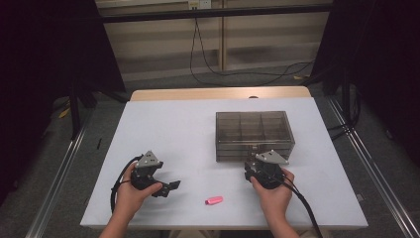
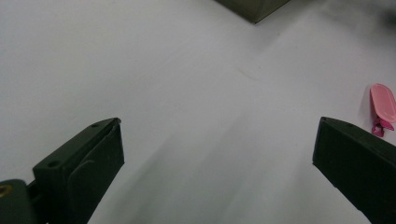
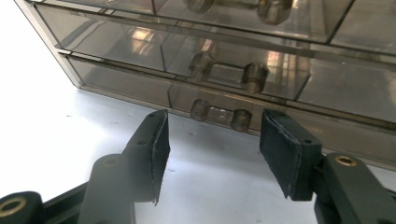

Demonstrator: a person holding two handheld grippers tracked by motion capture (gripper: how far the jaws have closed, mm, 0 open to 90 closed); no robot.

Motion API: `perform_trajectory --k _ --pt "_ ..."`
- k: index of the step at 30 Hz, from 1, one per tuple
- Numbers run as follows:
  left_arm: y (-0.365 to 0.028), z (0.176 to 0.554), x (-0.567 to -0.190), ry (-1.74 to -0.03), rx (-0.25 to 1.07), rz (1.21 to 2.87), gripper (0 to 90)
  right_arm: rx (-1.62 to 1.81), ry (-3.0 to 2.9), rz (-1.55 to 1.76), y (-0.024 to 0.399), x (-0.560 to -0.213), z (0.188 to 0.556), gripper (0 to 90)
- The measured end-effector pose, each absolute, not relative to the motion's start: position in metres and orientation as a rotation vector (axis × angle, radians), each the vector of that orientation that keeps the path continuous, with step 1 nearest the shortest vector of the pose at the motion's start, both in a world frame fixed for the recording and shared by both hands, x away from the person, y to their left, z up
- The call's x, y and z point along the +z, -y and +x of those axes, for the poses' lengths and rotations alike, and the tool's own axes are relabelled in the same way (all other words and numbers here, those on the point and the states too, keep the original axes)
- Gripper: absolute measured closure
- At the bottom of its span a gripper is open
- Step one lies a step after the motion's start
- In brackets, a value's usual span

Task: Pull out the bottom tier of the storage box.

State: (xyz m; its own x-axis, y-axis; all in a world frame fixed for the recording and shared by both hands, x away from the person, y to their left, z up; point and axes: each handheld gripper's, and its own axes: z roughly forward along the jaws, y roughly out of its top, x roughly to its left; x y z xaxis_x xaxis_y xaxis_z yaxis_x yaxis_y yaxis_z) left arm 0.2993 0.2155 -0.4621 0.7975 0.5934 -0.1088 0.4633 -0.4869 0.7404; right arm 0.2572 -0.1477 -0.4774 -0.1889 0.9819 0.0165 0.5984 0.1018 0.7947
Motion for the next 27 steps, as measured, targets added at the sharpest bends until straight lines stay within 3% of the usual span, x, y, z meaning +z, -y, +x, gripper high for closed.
perform_trajectory --k 27 --pt "-0.2163 0.3001 -0.4619 -0.773 0.209 2.172 2.0 0.874 -1.803 1.618 0.1389 -0.4853 0.2631 48.1"
